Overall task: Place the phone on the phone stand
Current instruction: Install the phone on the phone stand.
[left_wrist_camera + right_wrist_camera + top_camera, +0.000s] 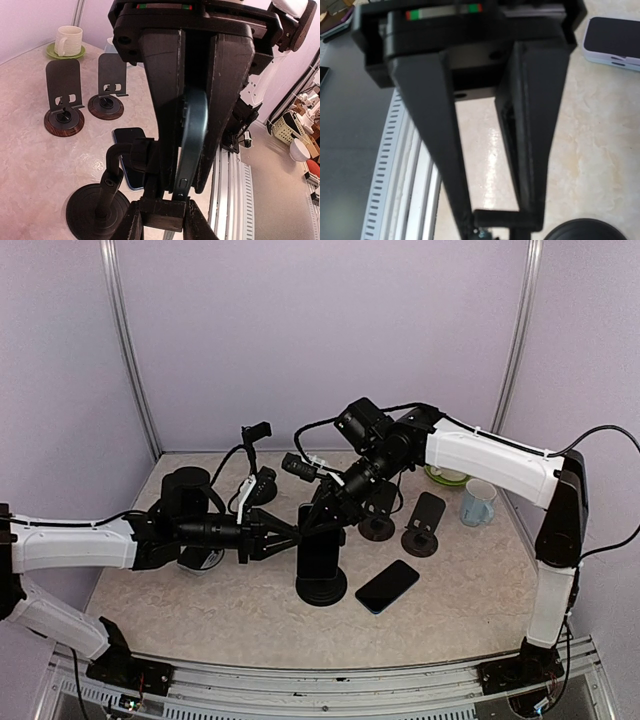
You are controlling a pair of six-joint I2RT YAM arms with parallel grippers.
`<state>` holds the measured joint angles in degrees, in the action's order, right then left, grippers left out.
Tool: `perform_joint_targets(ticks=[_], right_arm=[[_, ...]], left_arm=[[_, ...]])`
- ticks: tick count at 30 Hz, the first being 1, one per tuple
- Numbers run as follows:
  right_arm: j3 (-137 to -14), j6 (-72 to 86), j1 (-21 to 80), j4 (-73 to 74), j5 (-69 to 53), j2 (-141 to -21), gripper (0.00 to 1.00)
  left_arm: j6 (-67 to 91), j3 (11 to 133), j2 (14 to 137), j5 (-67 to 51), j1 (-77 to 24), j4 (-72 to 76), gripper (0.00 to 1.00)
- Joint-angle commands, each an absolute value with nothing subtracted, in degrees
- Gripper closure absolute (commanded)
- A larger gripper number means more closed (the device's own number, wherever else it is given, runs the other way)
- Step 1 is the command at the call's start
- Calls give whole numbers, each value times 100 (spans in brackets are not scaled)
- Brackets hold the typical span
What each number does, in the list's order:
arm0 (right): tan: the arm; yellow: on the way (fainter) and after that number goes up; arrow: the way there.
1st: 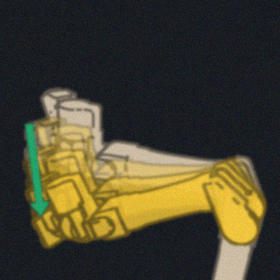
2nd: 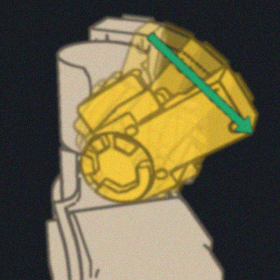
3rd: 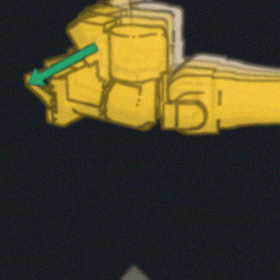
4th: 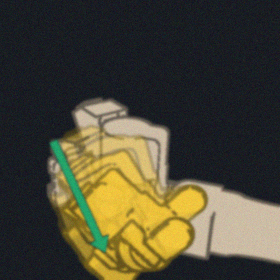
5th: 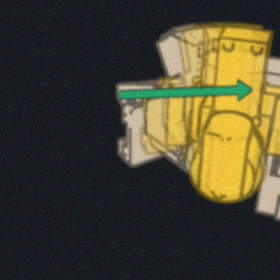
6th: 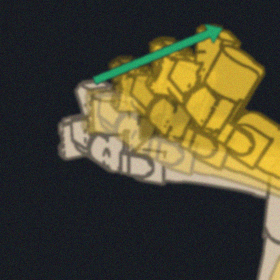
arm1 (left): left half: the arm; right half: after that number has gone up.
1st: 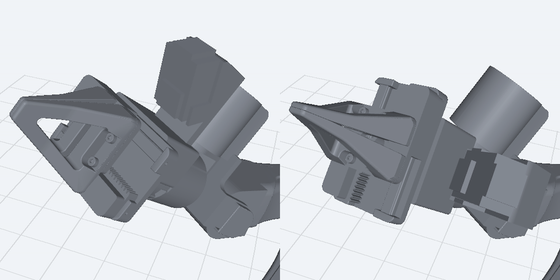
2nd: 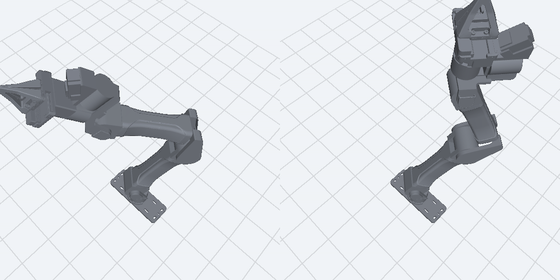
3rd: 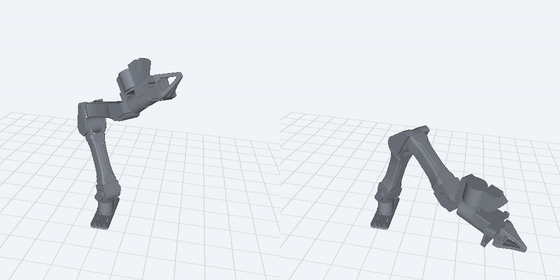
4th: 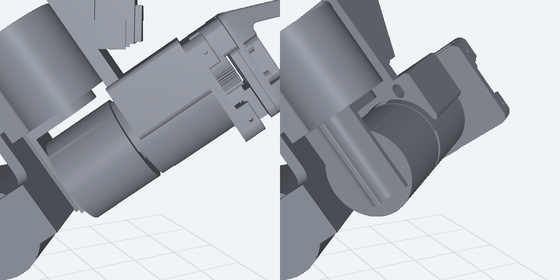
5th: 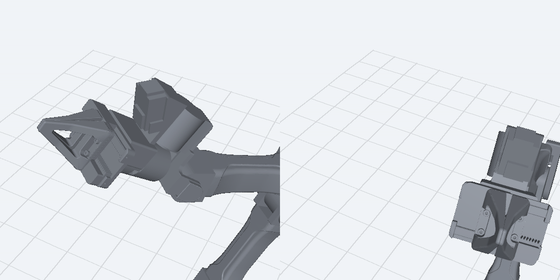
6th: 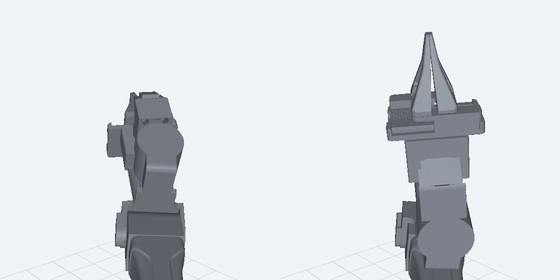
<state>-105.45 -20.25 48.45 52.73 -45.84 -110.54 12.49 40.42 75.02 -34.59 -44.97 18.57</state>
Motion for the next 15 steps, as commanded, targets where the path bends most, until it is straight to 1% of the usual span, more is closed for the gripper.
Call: perform_joint_targets(ticks=[1,2,4,7,10,13,15], right_arm=[[-10319,-1747,4467,5961,-3443,-11590,100],[-10319,-1734,4473,5959,-3445,-11597,100],[-10320,-1751,4469,5971,-3461,-11602,100],[-10274,-1780,4482,5962,-3496,-11548,100],[-10206,-1822,4511,5904,-3557,-11422,100],[-10202,-1837,4528,5906,-3526,-11365,100],[-10204,-1839,4534,5907,-3522,-11352,100]], left_arm=[[942,4025,7159,-3433,-4851,2013,82],[918,4026,7155,-3411,-4898,2017,81],[928,3998,7153,-3431,-4930,2059,74],[972,3905,7118,-3462,-4895,2190,51],[1165,3758,7034,-3623,-4696,2413,36],[1297,3629,6874,-3751,-4520,2584,25],[1309,3590,6770,-3726,-4451,2556,21]])
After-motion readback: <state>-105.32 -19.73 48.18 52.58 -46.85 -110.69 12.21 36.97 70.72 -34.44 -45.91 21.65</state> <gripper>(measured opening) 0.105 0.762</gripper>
